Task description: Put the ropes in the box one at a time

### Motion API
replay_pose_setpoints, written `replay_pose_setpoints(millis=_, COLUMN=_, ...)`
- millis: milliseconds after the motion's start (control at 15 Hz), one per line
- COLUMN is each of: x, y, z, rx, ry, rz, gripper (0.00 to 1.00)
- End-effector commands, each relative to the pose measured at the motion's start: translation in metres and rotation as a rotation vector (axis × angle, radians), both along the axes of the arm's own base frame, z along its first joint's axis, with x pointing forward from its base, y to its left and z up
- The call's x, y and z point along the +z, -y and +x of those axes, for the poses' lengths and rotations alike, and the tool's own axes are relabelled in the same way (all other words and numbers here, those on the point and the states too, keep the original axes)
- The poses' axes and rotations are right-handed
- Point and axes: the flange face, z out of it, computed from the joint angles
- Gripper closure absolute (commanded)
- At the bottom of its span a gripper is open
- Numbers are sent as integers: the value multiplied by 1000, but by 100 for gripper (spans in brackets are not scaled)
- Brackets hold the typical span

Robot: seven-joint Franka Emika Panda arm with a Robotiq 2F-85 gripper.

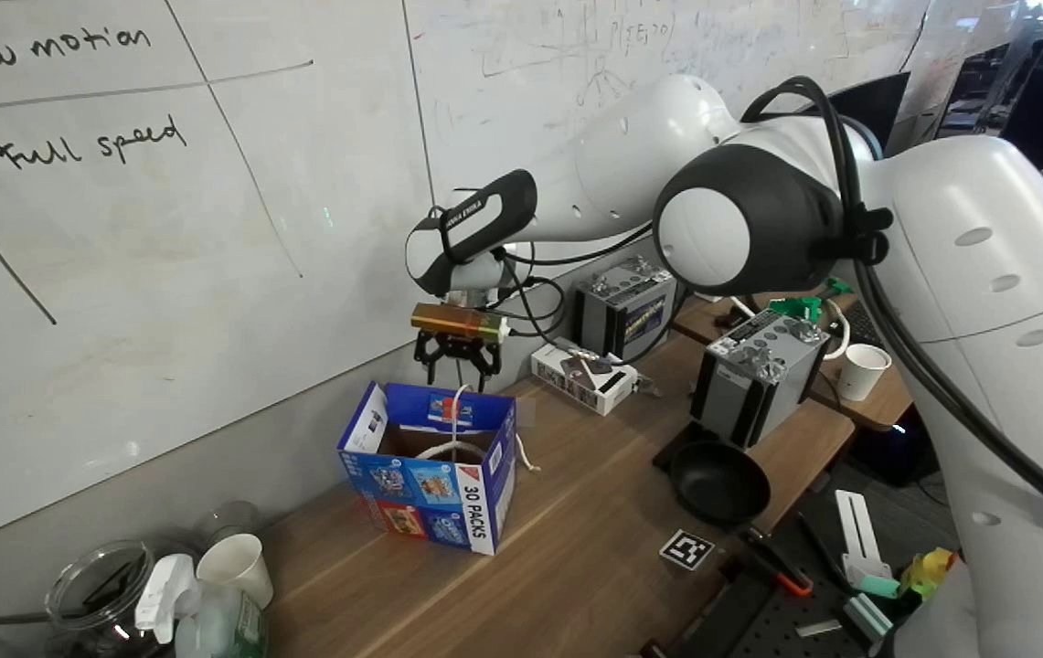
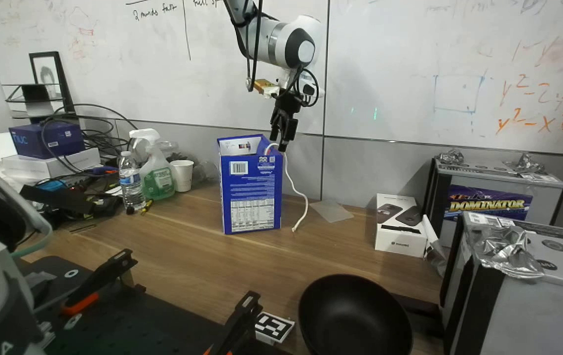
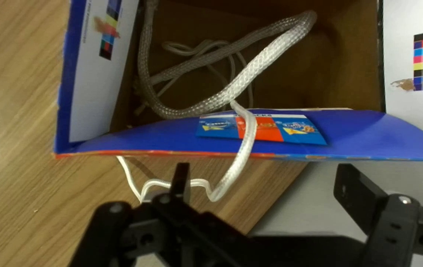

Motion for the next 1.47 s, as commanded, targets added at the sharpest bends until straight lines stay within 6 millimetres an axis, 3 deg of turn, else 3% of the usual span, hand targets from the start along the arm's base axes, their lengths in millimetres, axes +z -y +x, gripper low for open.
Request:
replay_pose_setpoints(millis=0, x=2, y=-3, z=4, rx=-4, ry=22, rz=29, gripper=0)
replay_pose_setpoints(millis=1133, x=-13, y=2, z=2, rx=-14, ry=0, rz=-2, gripper=0)
replay_pose_setpoints(millis=1200, x=-13, y=3, z=2, rx=-10, ry=2, rz=-3, gripper=4)
replay_pose_setpoints(millis=1267, x=-13, y=3, z=2, rx=-11, ry=4, rz=-6, gripper=26)
replay_pose_setpoints(millis=1400, x=-13, y=4, z=2, rx=-9, ry=7, rz=-10, gripper=31)
